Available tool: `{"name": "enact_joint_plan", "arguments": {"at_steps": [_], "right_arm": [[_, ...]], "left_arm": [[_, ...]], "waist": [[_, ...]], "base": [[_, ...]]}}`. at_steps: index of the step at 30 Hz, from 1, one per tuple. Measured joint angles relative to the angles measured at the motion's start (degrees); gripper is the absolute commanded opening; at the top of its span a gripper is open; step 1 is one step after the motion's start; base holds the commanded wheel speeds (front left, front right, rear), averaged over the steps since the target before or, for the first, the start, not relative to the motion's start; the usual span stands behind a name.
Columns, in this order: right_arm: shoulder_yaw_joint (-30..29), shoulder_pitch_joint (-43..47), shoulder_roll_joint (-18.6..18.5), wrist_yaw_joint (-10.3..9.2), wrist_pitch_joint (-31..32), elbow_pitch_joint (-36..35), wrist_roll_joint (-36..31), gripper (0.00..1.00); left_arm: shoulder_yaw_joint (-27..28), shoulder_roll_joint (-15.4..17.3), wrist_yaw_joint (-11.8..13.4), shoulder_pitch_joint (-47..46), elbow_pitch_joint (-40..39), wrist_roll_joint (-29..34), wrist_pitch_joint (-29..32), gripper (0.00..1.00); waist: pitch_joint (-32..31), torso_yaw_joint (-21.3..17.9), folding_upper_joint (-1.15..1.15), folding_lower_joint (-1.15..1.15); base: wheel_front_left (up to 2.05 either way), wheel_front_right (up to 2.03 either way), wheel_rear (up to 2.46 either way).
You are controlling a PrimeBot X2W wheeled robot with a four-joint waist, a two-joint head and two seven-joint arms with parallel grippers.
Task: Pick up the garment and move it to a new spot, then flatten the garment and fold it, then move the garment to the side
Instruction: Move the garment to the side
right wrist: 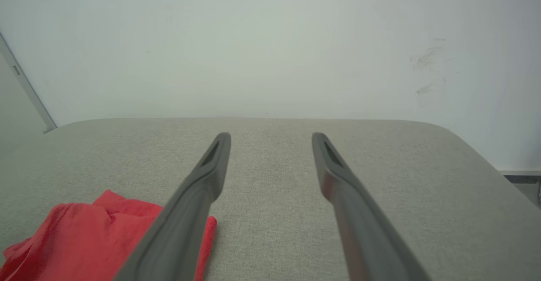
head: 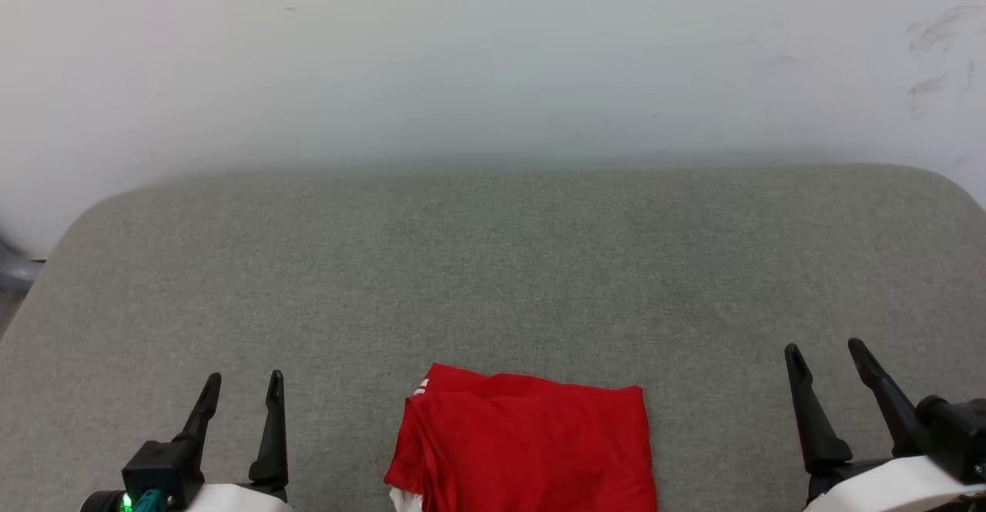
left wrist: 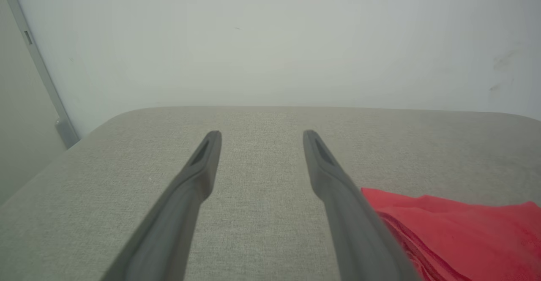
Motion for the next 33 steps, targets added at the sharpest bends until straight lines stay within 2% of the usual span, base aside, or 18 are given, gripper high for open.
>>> {"name": "enact_joint_plan", "arguments": {"at_steps": [4,6,9,14,17,22,29,33], "right_arm": [[-1.5,0.1,0.2,0.00,3.2,0.5,4.6,1.00],[-2.7,0.1,0.1,0.00,6.0,1.9,9.5,1.00],[-4.6,0.2,-1.3,-0.01,10.4,4.7,16.1,1.00],[-5.7,0.8,-4.9,0.00,20.4,8.6,23.0,1.00],[-4.1,0.7,-6.1,0.00,26.6,10.6,26.9,1.00],[-0.3,-1.2,-6.6,0.00,32.6,12.7,32.5,1.00],[4.0,-5.4,-7.1,0.05,36.3,18.6,37.9,1.00],[6.0,-7.1,-7.5,0.15,37.3,20.9,38.5,1.00]], "left_arm": [[0.5,-0.6,-0.5,-1.2,-0.2,-0.4,0.0,1.00],[0.6,-1.0,-0.5,-2.0,-0.7,-0.4,0.0,1.00],[0.6,-1.5,-0.8,-2.5,-1.1,-0.4,0.0,1.00],[0.2,-2.2,-1.3,-4.4,-2.6,-0.2,0.0,1.00],[-0.2,-2.9,-1.8,-6.1,-2.9,-0.1,0.0,1.00],[-1.0,-3.7,-2.5,-8.7,-3.5,0.1,0.0,1.00],[-0.6,-4.4,-3.4,-11.3,-3.5,0.2,0.0,1.00],[-0.3,-4.8,-3.6,-12.0,-3.3,0.4,0.0,1.00]], "waist": [[0.4,0.7,0.00,0.00],[0.8,1.3,0.00,0.00],[1.5,2.3,0.00,0.00],[3.4,4.8,0.00,0.00],[5.4,6.3,0.00,0.00],[9.0,9.0,0.00,0.01],[13.8,11.7,0.00,0.01],[15.4,12.5,0.00,0.01]], "base": [[0.00,0.00,0.00],[0.00,0.00,0.00],[0.00,0.00,0.00],[0.00,0.00,0.00],[0.00,0.00,0.00],[0.00,0.00,0.00],[0.00,0.00,0.00],[0.00,0.00,0.00]]}}
